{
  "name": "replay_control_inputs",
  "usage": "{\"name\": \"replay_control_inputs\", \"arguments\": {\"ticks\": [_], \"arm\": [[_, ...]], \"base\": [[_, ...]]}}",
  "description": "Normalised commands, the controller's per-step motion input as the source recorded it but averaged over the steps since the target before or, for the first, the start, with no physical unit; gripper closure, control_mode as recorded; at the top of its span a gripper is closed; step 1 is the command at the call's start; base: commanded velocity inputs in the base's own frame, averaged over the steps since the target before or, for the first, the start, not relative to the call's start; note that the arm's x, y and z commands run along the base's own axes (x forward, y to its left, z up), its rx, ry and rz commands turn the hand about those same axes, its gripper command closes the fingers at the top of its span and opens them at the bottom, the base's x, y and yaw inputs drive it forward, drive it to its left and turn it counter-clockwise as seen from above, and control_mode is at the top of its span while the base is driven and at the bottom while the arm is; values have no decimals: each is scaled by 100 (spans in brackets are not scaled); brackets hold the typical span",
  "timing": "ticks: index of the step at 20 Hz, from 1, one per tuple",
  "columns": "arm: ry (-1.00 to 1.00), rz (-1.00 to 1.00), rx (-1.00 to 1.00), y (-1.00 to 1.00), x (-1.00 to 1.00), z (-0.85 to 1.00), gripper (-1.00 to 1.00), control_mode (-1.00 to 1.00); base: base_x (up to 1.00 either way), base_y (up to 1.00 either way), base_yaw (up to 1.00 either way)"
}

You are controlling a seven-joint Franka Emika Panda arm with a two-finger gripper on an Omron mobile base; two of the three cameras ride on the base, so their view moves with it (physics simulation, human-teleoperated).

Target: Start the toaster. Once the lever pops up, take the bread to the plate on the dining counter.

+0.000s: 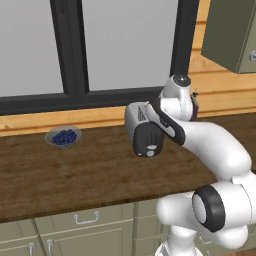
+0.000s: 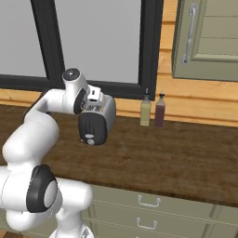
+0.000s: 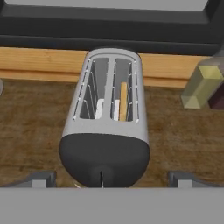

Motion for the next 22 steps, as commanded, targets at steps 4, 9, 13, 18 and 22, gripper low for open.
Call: {"name": "replay_control_inputs", "arguments": {"ticks": [4,9,13,18,22], "arm": [[-4,0,1,-21,2,-18,-100,-100],[0,0,0,-7,11,-6,-100,-100],[-2,-5,0,2,28,-19,-100,-100],[0,-9,6,0,18,-16,-100,-100],[0,-6,2,0,14,-8,-100,-100]], "base": [[0,0,0],[0,0,0],[0,0,0],[0,0,0],[0,0,0]]}}
